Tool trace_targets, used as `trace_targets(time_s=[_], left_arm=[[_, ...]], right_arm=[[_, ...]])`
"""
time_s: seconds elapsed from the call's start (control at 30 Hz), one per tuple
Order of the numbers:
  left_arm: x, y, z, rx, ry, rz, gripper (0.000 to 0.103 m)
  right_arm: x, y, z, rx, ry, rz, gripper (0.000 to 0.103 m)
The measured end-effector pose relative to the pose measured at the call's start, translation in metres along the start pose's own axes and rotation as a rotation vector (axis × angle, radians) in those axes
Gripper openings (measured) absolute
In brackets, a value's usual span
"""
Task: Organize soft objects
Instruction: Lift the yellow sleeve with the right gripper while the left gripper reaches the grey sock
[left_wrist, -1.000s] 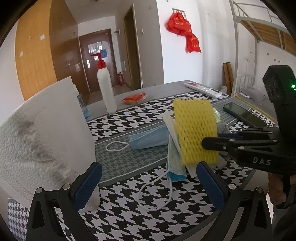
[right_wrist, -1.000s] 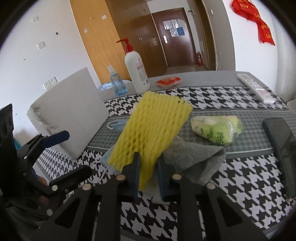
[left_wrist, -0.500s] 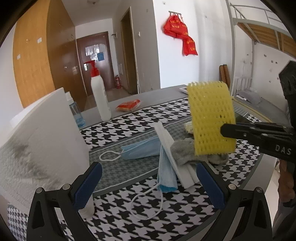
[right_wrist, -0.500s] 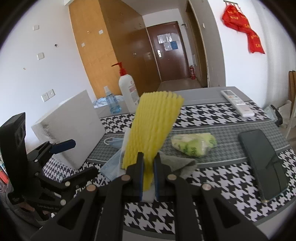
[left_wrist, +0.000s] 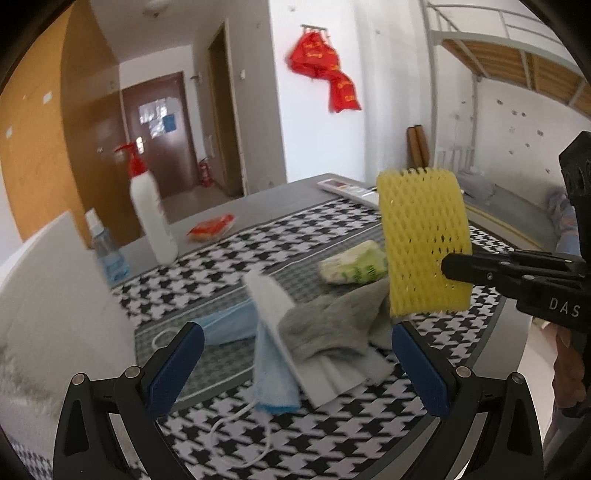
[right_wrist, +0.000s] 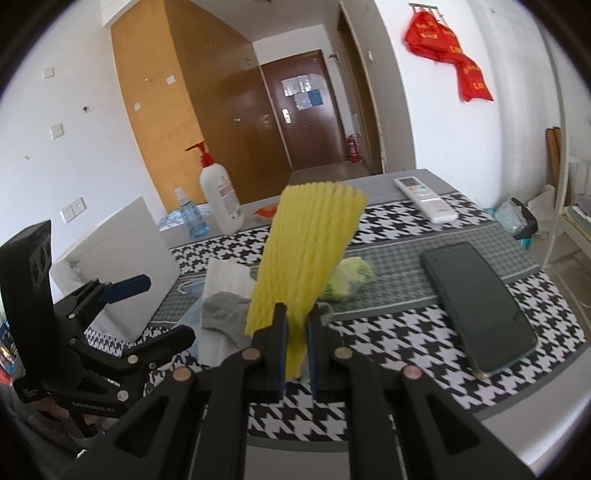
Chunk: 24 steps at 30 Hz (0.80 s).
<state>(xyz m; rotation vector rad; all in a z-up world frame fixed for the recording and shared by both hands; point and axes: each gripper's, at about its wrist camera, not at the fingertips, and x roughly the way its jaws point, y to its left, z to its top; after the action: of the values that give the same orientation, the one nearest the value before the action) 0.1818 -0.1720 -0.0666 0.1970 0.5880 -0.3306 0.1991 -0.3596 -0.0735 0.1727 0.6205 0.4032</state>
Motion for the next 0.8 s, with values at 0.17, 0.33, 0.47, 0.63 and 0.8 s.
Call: trace_targets(time_s=[0.17,0.33,0.47,0.63,0.8], left_arm=[[0.011,-0.020,0.006,0.079,0.011,-0.044,0.102],[0.021,-0.032,0.011,0.120,0.027,-0.086,0.102],[0.036,-0.037,0.013,0.143,0.061,-0.095,0.096],[0.052,-0.047,0.013,0.183,0.097,-0.106,0.090],[0.068,-0.049,0.013,0.192,0.130,-0.104,0.082]], right_arm=[[-0.011,-0.010,-0.005,0.019,-0.015,-0.051,0.012],[-0.018,-0.021,-0.010,0.050,-0.022,-0.085,0.012],[-0.023,-0.028,-0.014,0.073,-0.031,-0.091,0.012],[-0.026,-0.033,-0.018,0.089,-0.031,-0.099,0.012],[-0.029,-0.036,-0.022,0.099,-0.028,-0.104,0.012]])
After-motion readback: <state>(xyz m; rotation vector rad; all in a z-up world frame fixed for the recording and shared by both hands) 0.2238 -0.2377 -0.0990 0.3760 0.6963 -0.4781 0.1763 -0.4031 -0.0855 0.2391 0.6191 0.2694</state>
